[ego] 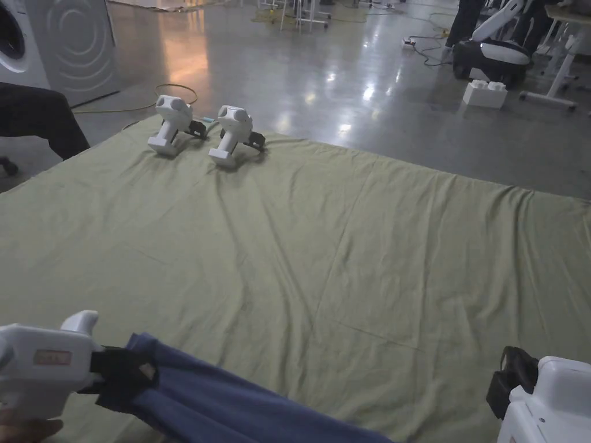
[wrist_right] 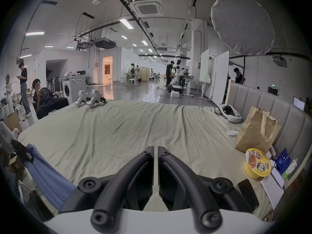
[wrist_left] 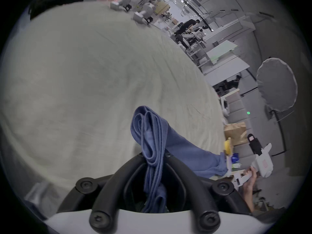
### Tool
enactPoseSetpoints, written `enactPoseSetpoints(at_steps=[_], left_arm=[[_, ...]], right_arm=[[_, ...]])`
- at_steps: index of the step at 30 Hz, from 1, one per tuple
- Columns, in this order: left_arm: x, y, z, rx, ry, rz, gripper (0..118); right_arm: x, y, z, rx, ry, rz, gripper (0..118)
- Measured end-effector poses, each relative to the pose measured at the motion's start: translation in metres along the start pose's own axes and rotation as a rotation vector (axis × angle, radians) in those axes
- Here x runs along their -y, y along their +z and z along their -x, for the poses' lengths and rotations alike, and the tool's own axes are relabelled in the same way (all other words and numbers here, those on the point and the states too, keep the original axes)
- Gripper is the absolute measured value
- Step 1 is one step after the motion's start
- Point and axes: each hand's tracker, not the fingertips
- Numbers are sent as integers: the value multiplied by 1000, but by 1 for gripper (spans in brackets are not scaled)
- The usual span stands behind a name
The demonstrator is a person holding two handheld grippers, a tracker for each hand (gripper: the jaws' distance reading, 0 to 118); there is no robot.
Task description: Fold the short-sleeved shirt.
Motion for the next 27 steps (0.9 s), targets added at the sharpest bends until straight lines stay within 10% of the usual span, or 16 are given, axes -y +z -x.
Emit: enactPoseSetpoints(at_steps=[7,15,27], left_arm=[[-1,22,-34,-144,-109,9,12],[25,4,-113,21,-103,58,12],[83,-125,-193,-46,-204,276,12]], right_arm=[[1,-2,0,-16,-7,-1,6],[6,-4,-1,-24,-27,11,6],[14,-4,-17,1,-45,36,6]])
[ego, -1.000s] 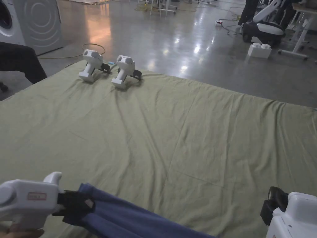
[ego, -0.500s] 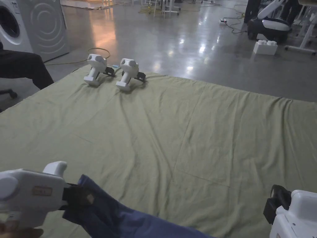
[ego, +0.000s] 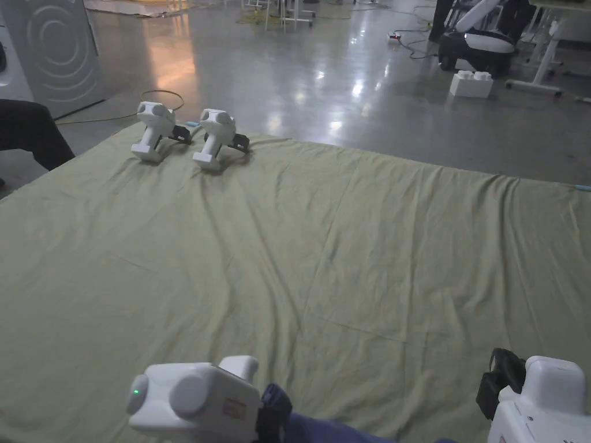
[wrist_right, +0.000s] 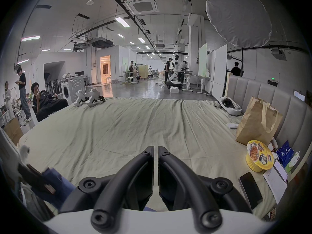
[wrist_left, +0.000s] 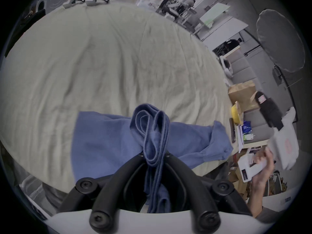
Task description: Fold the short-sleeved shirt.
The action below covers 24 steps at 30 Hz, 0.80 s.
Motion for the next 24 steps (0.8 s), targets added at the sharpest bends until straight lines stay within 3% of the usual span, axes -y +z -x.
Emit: enactPoseSetpoints(at_steps=[9,10,12,14,24], left_arm=[[4,-40,-18,-96,-26,20,15],[4,-39,-17,-90,-28,21,22],[2,-34,-13,-29,9,23,52],[1,-25,-15,38,36,11,66],[-7,38,-7,47,21,-124,65]], right_arm=[[4,0,-9,23,-12,17,6],[5,0,-9,23,-12,19,6],[6,0,-9,21,-12,23,6],[6,0,-8,18,-13,27,6],[8,4,-11,18,-21,37,6]])
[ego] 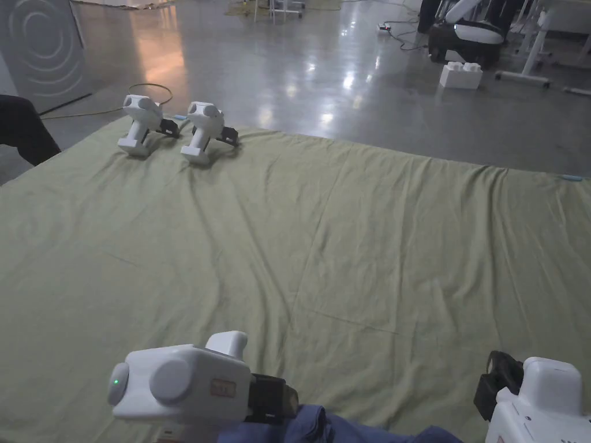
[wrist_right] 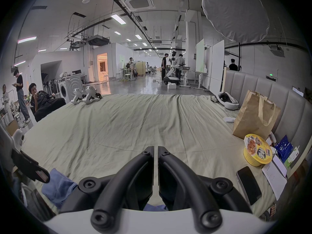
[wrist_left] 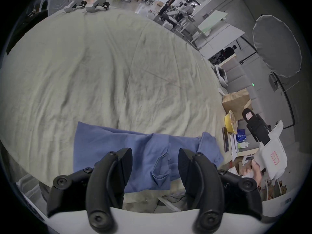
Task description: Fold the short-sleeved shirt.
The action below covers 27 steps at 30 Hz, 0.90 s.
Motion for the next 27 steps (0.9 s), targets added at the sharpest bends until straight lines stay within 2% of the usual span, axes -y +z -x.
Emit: enactPoseSetpoints(at_steps=[1,2,4,5,9,11,16,20,22,25,26,27], left_arm=[[1,0,-1,-13,-10,-15,63],[3,-3,-2,-48,-33,-16,56],[6,-15,-5,-69,-55,16,30],[9,-24,-6,-70,-71,40,27],[24,-63,-19,-146,-154,172,24],[35,-74,-28,-112,-198,196,19],[49,-77,-40,-8,-182,182,19],[52,-87,-31,-29,-167,179,19],[52,-87,-22,12,-95,175,19],[46,-70,-14,43,-92,153,19],[43,-59,-10,52,-93,138,21],[40,-47,-6,76,-109,72,28]], right_arm=[[0,0,-1,2,-3,1,6],[1,0,-2,3,-7,3,6],[3,-1,-4,4,-9,7,6],[3,-1,-4,5,-10,8,6],[4,-1,-5,7,-13,14,6],[4,0,-6,7,-13,14,6],[5,2,-7,9,-6,18,6],[5,2,-6,7,-6,23,6],[5,2,-6,9,-5,20,6],[3,4,-6,8,-2,6,6],[1,5,-6,7,-1,1,6],[-1,5,-7,5,-1,0,6]])
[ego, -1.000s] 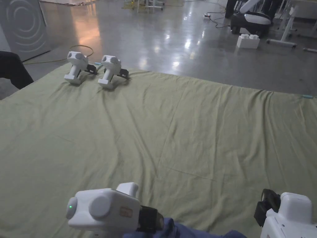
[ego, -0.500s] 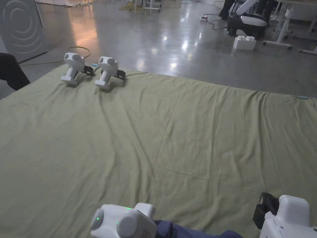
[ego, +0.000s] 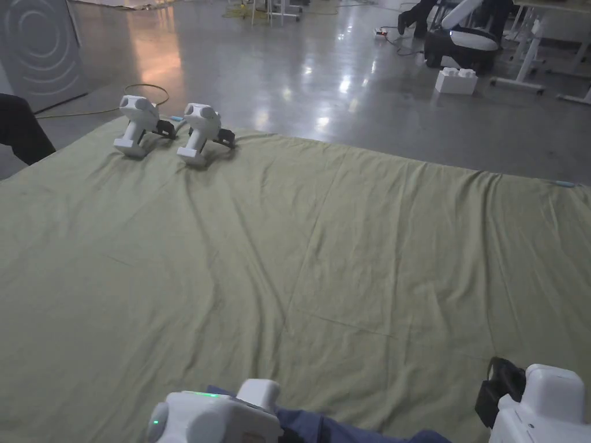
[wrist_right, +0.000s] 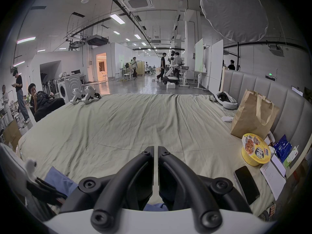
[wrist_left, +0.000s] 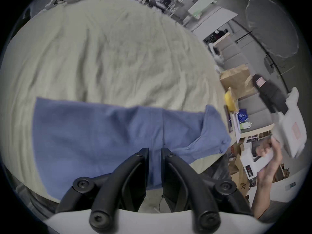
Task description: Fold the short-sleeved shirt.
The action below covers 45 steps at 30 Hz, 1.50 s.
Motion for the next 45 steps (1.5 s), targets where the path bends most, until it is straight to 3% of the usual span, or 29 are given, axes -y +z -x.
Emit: enactPoseSetpoints(at_steps=[1,2,3,9,17,19,24,26,28,30,32,34,38,45], left_arm=[[-3,15,4,5,-14,-48,45],[-5,29,11,-8,-15,-79,72],[-8,40,18,-12,-15,-108,74],[-16,82,90,-71,86,-161,76],[-1,56,160,151,282,-56,77],[5,43,170,137,332,-43,77],[12,36,174,301,395,-108,77],[13,24,191,344,380,-96,74],[14,14,192,454,427,-62,64],[17,6,184,427,427,-36,22],[18,1,175,326,372,-25,20],[23,5,150,364,408,-61,18],[11,26,152,263,321,-82,16],[-21,105,124,118,189,-139,15]], right_arm=[[-2,0,0,-3,0,-4,6],[-4,1,0,-4,1,-11,6],[-6,2,0,-4,3,-17,6],[-18,3,0,-5,-1,-44,6],[-16,2,-1,0,-5,-31,6],[-15,3,-2,1,-10,-26,6],[-13,4,-4,13,-9,-16,6],[-12,4,-5,14,-18,-12,6],[-12,5,-5,13,-27,-8,6],[-11,5,-4,13,-29,-6,6],[-11,6,-3,13,-28,-5,6],[-11,6,-3,14,-26,-3,6],[-12,7,-4,14,-18,-1,6],[-12,5,-5,7,-12,1,6]])
